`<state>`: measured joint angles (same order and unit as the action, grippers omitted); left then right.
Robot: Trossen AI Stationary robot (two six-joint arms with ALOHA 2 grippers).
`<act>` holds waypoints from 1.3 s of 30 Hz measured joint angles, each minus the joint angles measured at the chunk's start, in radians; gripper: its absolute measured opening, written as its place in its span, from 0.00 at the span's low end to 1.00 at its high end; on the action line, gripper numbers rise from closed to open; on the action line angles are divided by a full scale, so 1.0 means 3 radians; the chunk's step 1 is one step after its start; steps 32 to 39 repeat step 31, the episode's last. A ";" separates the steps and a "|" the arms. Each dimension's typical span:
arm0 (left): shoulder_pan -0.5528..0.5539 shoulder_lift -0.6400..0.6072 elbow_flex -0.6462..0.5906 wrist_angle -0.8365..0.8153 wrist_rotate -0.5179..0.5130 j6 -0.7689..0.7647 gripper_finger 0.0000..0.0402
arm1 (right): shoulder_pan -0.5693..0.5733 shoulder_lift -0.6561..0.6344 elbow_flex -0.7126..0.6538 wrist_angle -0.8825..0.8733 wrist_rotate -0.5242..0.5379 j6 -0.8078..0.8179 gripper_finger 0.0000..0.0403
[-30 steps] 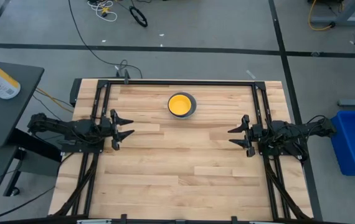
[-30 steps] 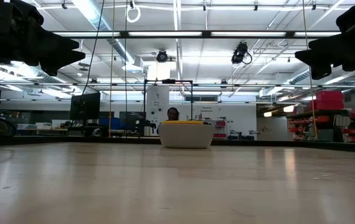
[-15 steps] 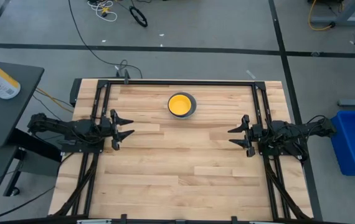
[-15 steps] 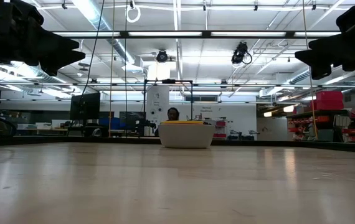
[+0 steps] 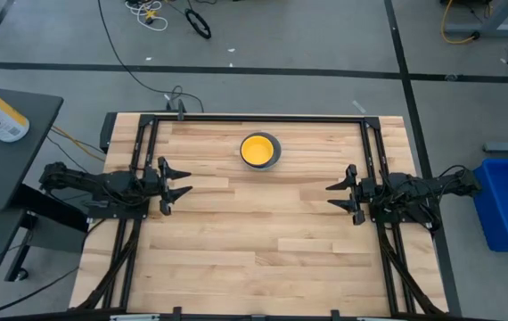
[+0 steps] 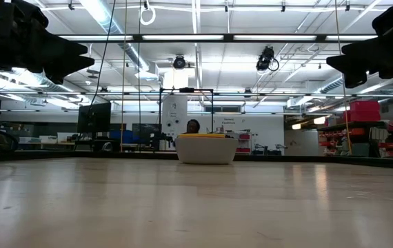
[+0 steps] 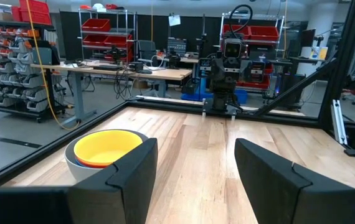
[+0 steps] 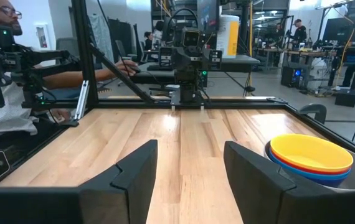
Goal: Nest bowls inside each other
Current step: Return to Home Position
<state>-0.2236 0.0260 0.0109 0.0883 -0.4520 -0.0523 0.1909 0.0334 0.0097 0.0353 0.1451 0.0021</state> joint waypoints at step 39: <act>0.0000 0.0001 0.0001 0.0000 0.0001 -0.0001 0.55 | 0.0000 -0.0001 0.0000 -0.0001 0.0000 0.0000 0.47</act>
